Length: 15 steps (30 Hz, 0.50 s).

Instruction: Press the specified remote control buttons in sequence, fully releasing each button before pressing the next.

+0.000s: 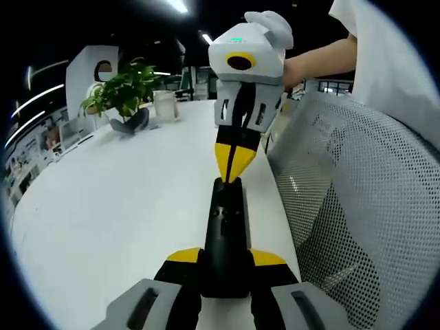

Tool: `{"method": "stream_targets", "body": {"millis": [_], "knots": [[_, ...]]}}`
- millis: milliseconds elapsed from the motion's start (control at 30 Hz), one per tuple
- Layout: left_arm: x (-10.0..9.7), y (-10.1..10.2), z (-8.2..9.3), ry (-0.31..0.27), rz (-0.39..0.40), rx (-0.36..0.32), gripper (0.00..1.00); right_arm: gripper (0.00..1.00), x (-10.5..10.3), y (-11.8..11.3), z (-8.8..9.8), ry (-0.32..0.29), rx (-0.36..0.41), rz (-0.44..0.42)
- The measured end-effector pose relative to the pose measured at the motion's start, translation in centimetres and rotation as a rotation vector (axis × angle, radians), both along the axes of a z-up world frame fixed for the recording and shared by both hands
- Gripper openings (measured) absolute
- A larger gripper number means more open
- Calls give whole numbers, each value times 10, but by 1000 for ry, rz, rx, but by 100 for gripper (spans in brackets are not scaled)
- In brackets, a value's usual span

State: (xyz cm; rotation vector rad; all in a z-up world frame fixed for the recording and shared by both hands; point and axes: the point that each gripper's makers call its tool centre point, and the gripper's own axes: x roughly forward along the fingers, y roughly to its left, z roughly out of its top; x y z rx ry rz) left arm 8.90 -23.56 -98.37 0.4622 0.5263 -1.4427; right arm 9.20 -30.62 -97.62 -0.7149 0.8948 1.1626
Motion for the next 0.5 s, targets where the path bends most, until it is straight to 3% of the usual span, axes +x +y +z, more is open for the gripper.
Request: {"method": "stream_targets", "body": {"millis": [233, 333, 500], "knots": [[0, 0, 0, 1, 1, -3, 25, 0, -2, 13, 1, -11, -12, 73], [0, 0, 0, 2, 2, -5, 25, 0, -2, 12, -4, -22, -52, 108], [0, 0, 0, 4, 3, -8, 25, 0, -1, 13, -2, -14, -46, 116]]}}
